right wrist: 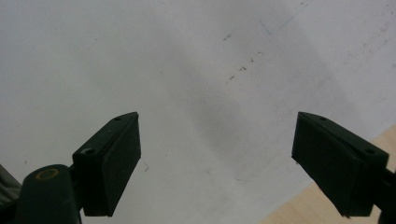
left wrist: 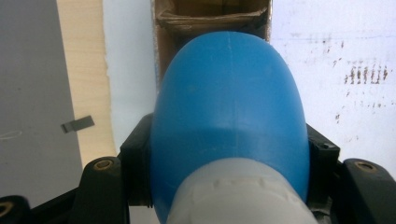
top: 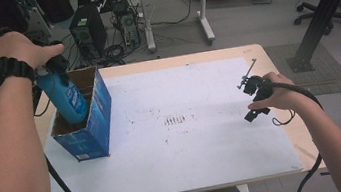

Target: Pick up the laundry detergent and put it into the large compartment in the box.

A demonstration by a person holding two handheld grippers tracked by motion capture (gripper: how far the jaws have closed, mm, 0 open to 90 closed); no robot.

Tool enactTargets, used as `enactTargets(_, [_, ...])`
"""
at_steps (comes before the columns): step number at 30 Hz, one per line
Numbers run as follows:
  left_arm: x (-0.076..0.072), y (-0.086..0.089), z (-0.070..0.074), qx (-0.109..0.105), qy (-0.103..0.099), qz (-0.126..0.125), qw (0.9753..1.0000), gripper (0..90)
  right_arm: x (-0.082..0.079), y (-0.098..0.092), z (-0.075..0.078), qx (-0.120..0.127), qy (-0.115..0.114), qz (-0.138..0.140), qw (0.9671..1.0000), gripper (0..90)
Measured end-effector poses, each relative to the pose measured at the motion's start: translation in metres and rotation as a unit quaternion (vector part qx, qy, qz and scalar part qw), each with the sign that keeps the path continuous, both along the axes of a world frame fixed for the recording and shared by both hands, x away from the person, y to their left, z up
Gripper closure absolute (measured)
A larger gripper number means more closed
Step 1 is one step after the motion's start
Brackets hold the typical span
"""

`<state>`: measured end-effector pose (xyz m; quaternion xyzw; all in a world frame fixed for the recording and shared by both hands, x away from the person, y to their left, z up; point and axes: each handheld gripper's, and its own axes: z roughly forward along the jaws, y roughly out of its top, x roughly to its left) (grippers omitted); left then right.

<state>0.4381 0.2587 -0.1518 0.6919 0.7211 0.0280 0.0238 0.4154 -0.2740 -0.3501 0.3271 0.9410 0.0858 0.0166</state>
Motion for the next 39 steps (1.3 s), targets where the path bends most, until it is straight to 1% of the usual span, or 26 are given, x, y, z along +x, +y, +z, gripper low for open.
enactTargets(5, [0.002, -0.001, -0.007, 0.004, 0.003, -0.004, 1.0000, 37.5, 0.000, -0.001, -0.001, 0.000, 0.000, 0.000, 1.0000, 15.7])
enactTargets(16, [0.003, 0.001, -0.025, -0.001, 0.012, -0.004, 0.9999, 37.5, -0.001, -0.001, -0.003, -0.002, 0.002, 0.000, 1.0000, 15.7])
enactTargets(26, [0.004, 0.002, -0.035, -0.001, 0.016, -0.007, 0.9998, 37.5, -0.002, -0.001, -0.003, -0.003, 0.003, 0.000, 1.0000, 15.7])
enactTargets(32, [0.005, 0.002, -0.042, -0.006, 0.018, -0.006, 0.9998, 37.5, -0.002, -0.001, -0.004, -0.004, 0.003, -0.001, 1.0000, 15.7])
enactTargets(39, [0.006, 0.002, -0.049, -0.003, 0.023, -0.006, 0.9997, 37.5, -0.003, -0.002, -0.005, -0.005, 0.004, -0.002, 1.0000, 15.7])
